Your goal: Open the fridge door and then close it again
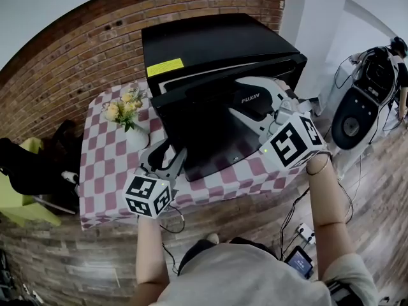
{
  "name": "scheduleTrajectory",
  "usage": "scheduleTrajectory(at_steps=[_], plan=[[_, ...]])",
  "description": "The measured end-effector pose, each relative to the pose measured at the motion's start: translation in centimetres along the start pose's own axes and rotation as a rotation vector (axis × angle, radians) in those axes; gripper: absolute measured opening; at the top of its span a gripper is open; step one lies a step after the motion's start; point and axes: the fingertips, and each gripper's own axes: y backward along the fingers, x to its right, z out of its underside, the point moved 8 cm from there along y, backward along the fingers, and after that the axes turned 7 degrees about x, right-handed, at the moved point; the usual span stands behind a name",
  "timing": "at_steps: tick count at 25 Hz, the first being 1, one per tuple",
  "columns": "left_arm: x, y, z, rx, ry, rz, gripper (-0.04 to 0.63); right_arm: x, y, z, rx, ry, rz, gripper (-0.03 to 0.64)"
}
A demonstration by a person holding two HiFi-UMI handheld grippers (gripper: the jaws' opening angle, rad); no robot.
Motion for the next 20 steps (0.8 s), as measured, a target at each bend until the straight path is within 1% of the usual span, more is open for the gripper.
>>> scheduleTrajectory(at_steps=[3,7,9,14,20], plan=[[0.4,0.4,0.0,0.0,-0.011,0.026,0.183,-0.6,0.6,-0.1,0.009,-0.031,0.074,0.202],[0.9,0.8,0.1,0.018,-0.014,0.065,0.183,-2.1,1.3,-0.1,0.016,-0.092,0.175,0.27],[1.1,1.0,0.1,0.018,-0.018,0.083,0.183,-2.7,1.8,-0.2,0.016,-0.141,0.207,0.275],[1.5,1.5,0.3,0.037,0.006,0.115,0.183,-4.4,2.7,-0.5,0.023,-0.248,0.251,0.272],[3.5,2.5,0.5,0.033,-0.016,0.142,0.183,-7.4,3.7,-0.7,0.077,-0.424,0.26,0.272]])
